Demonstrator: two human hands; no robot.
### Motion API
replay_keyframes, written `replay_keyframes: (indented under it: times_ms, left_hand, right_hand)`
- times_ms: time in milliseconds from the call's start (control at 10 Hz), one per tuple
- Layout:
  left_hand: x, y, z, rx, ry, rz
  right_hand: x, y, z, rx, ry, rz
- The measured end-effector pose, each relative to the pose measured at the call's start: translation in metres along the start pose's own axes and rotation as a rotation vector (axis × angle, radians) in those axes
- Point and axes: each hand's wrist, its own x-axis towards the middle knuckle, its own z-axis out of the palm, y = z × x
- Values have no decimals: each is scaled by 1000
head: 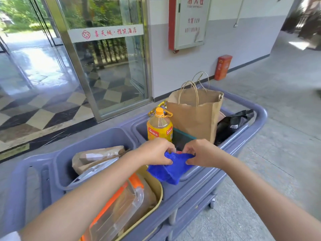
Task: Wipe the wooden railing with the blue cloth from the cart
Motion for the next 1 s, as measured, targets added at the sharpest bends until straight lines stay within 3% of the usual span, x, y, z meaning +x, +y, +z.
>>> replay_keyframes:
  times_ms: [300, 700, 1000]
  left_hand:
    - [-12, -21, 54, 3, -40, -118]
    - [-18, -27, 83, -83, -77, -130]
    - [-3, -11, 7, -34, -324, -93]
  right_hand:
    - [10, 11, 66, -29, -64, 16]
    - [2, 15, 92, -57, -138, 68]
    - [20, -10, 32, -121, -126, 109]
